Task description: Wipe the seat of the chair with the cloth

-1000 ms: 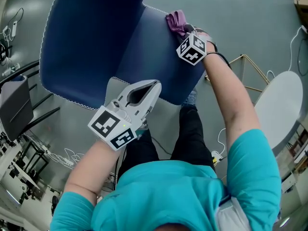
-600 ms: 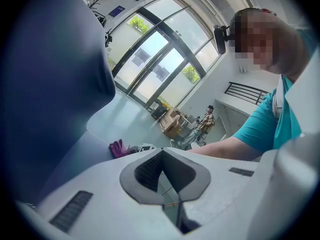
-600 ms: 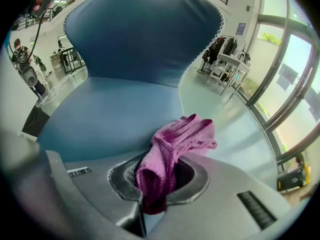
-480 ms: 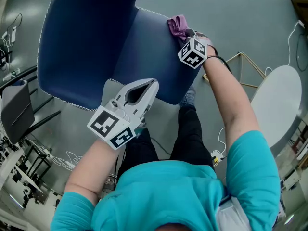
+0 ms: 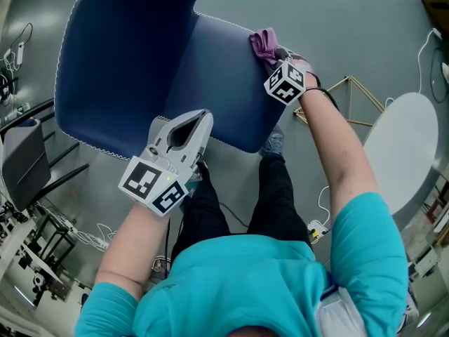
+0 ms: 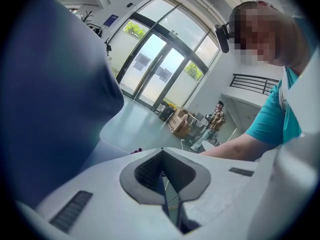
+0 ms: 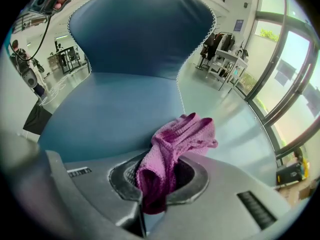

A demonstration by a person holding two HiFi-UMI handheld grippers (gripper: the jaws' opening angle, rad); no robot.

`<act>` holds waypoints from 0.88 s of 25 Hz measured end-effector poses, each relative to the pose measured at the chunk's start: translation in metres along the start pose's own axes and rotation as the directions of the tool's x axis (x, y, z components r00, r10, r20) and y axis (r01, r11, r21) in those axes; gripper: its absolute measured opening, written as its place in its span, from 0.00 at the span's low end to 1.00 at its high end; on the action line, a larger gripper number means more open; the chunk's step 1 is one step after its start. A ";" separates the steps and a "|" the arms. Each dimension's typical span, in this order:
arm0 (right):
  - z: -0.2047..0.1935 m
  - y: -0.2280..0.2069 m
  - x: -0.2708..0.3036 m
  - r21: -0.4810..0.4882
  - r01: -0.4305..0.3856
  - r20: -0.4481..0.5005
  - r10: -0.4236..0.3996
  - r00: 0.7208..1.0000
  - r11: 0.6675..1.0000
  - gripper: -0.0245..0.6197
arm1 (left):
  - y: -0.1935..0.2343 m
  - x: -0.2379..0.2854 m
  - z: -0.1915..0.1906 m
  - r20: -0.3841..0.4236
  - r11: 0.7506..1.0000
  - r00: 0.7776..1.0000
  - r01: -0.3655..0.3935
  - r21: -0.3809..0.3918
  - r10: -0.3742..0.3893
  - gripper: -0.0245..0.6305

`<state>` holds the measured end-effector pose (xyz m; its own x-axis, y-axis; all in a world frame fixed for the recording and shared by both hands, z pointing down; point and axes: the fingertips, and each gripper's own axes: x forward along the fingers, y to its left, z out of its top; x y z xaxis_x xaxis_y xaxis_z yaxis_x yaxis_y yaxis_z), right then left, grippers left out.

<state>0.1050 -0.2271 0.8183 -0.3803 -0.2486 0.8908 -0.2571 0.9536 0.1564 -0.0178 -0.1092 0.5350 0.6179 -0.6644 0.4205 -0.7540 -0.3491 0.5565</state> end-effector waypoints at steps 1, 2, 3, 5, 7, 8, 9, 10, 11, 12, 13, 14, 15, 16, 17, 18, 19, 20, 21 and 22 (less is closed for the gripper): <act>-0.003 0.000 -0.001 0.002 0.000 -0.003 0.000 1.000 1.000 0.11 | 0.003 -0.002 0.001 0.002 1.000 1.000 -0.017 0.012 0.017 0.04; -0.006 0.001 -0.002 0.003 0.001 -0.005 -0.001 1.000 1.000 0.11 | 0.007 -0.004 0.001 0.003 0.999 0.999 -0.036 0.027 0.036 0.04; -0.008 0.002 -0.003 0.005 0.002 -0.008 -0.002 1.000 1.000 0.11 | 0.011 -0.007 0.001 0.003 0.998 0.998 -0.056 0.042 0.056 0.04; -0.010 0.004 -0.005 0.011 0.004 -0.012 -0.004 1.000 1.000 0.11 | 0.020 -0.014 0.002 0.000 0.993 0.996 -0.094 0.071 0.094 0.04; -0.014 0.005 -0.006 0.017 0.007 -0.014 -0.006 1.000 1.000 0.11 | 0.025 -0.019 0.001 -0.003 0.989 0.993 -0.120 0.092 0.120 0.04; -0.017 0.006 -0.007 0.020 0.008 -0.014 -0.007 1.000 1.000 0.11 | 0.026 -0.021 0.000 -0.004 0.987 0.992 -0.126 0.098 0.127 0.04; -0.019 0.007 -0.007 0.024 0.008 -0.015 -0.008 1.000 1.000 0.11 | 0.027 -0.023 -0.001 -0.005 0.986 0.991 -0.130 0.101 0.131 0.04; -0.022 0.007 -0.007 0.027 0.009 -0.015 -0.009 1.000 1.000 0.11 | 0.027 -0.024 -0.002 -0.006 0.986 0.991 -0.131 0.104 0.132 0.04; -0.024 0.008 -0.008 0.031 0.010 -0.017 -0.010 1.000 0.999 0.11 | 0.026 -0.024 -0.004 -0.007 0.986 0.991 -0.131 0.106 0.133 0.04; -0.026 0.008 -0.009 0.035 0.012 -0.019 -0.012 1.000 0.999 0.11 | 0.026 -0.025 -0.004 -0.007 0.986 0.991 -0.131 0.107 0.132 0.04; -0.028 0.008 -0.010 0.039 0.014 -0.023 -0.013 1.000 0.999 0.11 | 0.025 -0.026 -0.005 -0.007 0.986 0.991 -0.129 0.109 0.131 0.04; -0.030 0.008 -0.011 0.044 0.015 -0.026 -0.014 1.000 0.999 0.11 | 0.024 -0.026 -0.005 -0.007 0.986 0.992 -0.127 0.109 0.129 0.04; -0.033 0.008 -0.013 0.049 0.016 -0.031 -0.015 0.999 0.999 0.11 | 0.023 -0.027 -0.005 -0.006 0.986 0.992 -0.125 0.108 0.126 0.04; -0.036 0.008 -0.015 0.055 0.018 -0.036 -0.016 0.999 0.998 0.11 | 0.022 -0.027 -0.004 -0.005 0.987 0.992 -0.122 0.106 0.124 0.04; -0.039 0.008 -0.016 0.062 0.019 -0.040 -0.016 0.999 0.998 0.11 | 0.022 -0.027 -0.004 -0.004 0.987 0.993 -0.121 0.104 0.122 0.04; -0.042 0.007 -0.018 0.068 0.020 -0.045 -0.017 0.999 0.997 0.11 | 0.021 -0.028 -0.003 -0.003 0.987 0.993 -0.119 0.103 0.120 0.04; -0.046 0.007 -0.021 0.075 0.021 -0.051 -0.017 0.999 0.997 0.11 | 0.021 -0.028 -0.003 -0.002 0.988 0.993 -0.118 0.102 0.119 0.04; -0.051 0.007 -0.023 0.081 0.023 -0.058 -0.018 0.998 0.996 0.11 | 0.021 -0.028 -0.002 -0.001 0.988 0.993 -0.118 0.102 0.118 0.04; -0.055 0.007 -0.025 0.087 0.025 -0.064 -0.019 0.998 0.996 0.11 | 0.020 -0.029 -0.002 -0.001 0.988 0.993 -0.117 0.101 0.117 0.04; -0.059 0.007 -0.026 0.094 0.027 -0.069 -0.021 0.997 0.995 0.11 | 0.019 -0.029 -0.002 0.000 0.988 0.993 -0.115 0.101 0.116 0.04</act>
<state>0.1655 -0.2035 0.8213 -0.3125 -0.2561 0.9147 -0.3494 0.9265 0.1400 -0.0500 -0.0956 0.5349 0.5264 -0.7004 0.4820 -0.8388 -0.3351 0.4292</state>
